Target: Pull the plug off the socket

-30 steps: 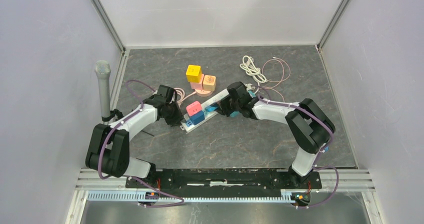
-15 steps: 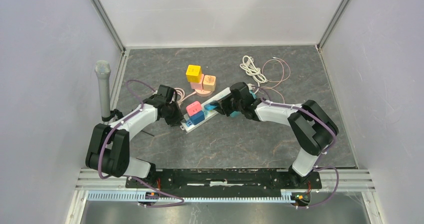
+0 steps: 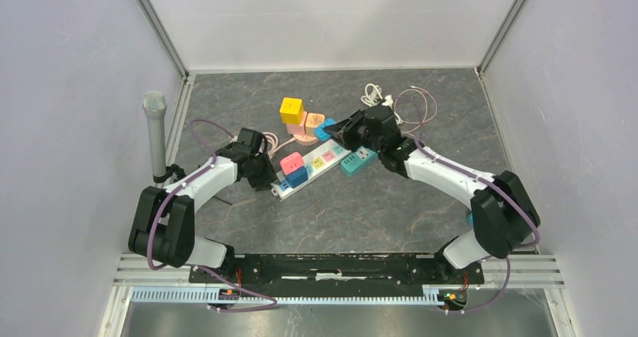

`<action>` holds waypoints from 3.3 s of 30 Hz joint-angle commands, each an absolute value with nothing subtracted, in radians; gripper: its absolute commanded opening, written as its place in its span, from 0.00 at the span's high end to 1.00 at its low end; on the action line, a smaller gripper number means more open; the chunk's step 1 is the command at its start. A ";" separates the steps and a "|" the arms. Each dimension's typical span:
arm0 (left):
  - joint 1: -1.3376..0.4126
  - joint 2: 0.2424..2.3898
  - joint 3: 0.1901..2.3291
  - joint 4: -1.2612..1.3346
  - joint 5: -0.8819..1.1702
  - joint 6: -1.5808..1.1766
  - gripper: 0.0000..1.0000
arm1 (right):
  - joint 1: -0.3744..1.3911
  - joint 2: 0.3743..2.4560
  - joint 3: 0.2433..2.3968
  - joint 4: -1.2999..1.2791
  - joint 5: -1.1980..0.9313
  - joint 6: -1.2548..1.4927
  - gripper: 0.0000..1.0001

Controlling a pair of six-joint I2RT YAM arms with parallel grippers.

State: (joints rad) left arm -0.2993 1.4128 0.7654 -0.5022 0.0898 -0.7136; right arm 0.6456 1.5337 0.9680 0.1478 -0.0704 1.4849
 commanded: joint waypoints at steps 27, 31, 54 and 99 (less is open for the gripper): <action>-0.310 1.308 0.929 -0.701 -0.172 -0.635 0.19 | 0.363 1.372 0.761 -0.485 -0.304 0.292 1.00; -0.311 1.323 0.940 -0.701 -0.153 -0.632 0.18 | 0.318 1.373 0.737 -0.517 -0.257 0.267 0.90; -0.310 1.375 0.980 -0.701 -0.154 -0.620 0.15 | 0.168 1.247 0.762 -0.440 -0.189 0.248 0.27; -0.311 1.158 0.798 -0.624 -0.042 -0.711 0.30 | 1.051 1.644 1.157 0.183 0.289 0.158 0.02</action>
